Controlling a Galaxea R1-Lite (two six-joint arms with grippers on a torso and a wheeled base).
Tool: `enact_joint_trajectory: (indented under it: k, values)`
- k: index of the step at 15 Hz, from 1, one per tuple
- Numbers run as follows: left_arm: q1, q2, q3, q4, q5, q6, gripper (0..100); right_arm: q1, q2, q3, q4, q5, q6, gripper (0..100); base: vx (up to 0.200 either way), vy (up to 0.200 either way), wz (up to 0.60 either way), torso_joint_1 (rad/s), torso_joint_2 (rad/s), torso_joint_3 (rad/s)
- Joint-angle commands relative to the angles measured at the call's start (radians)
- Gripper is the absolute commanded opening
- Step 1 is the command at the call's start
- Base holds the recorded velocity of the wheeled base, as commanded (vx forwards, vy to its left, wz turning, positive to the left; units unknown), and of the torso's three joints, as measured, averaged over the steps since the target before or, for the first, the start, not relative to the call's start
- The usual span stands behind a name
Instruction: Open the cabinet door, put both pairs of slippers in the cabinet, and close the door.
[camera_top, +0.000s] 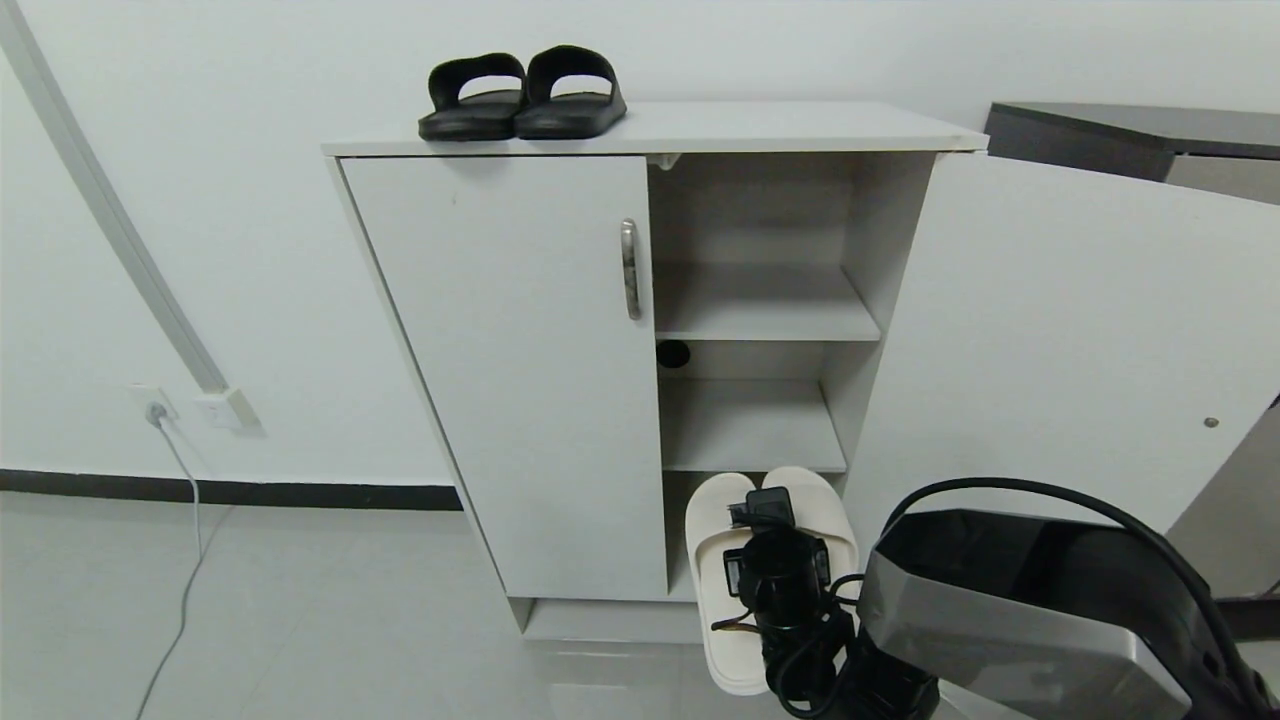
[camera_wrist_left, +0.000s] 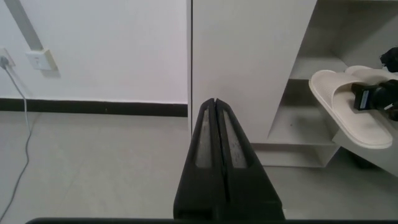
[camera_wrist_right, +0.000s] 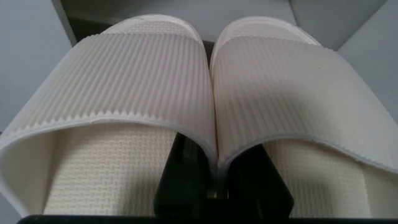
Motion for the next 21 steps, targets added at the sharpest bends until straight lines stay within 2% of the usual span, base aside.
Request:
enact_joint_trajectory:
  k: [1, 4, 7, 9, 16, 21]
  values:
    - [0.0, 0.001, 0.0, 0.0, 0.001, -0.001, 0, -0.001, 0.002, -0.001, -0.001, 0.0, 0.001, 0, 0.0, 0.0, 0.0, -0.002, 0.0, -0.188]
    - [0.0, 0.001, 0.0, 0.0, 0.001, -0.001, 0, -0.002, 0.022, -0.011, -0.023, 0.003, 0.001, 0, 0.0, 0.0, 0.0, 0.003, 0.0, -0.067]
    - [0.0, 0.001, 0.0, 0.0, 0.003, -0.001, 0, -0.019, 0.088, -0.025, -0.181, 0.032, -0.079, 0, 0.0, 0.0, 0.0, 0.0, 0.0, 0.0]
    - [0.0, 0.001, 0.0, 0.0, 0.003, -0.001, 0, -0.03, 0.111, -0.037, -0.227, 0.045, -0.117, 0, 0.0, 0.0, 0.0, 0.0, 0.0, 0.0]
    - [0.0, 0.001, 0.0, 0.0, 0.001, -0.003, 0, -0.037, 0.106, -0.039, -0.225, 0.045, -0.119, 0, 0.0, 0.0, 0.0, 0.0, 0.0, 0.0]
    - [0.0, 0.001, 0.0, 0.0, 0.0, -0.003, 0, -0.037, 0.106, -0.039, -0.225, 0.045, -0.119, 0, 0.2, 0.0, 0.0, 0.002, 0.0, 0.002]
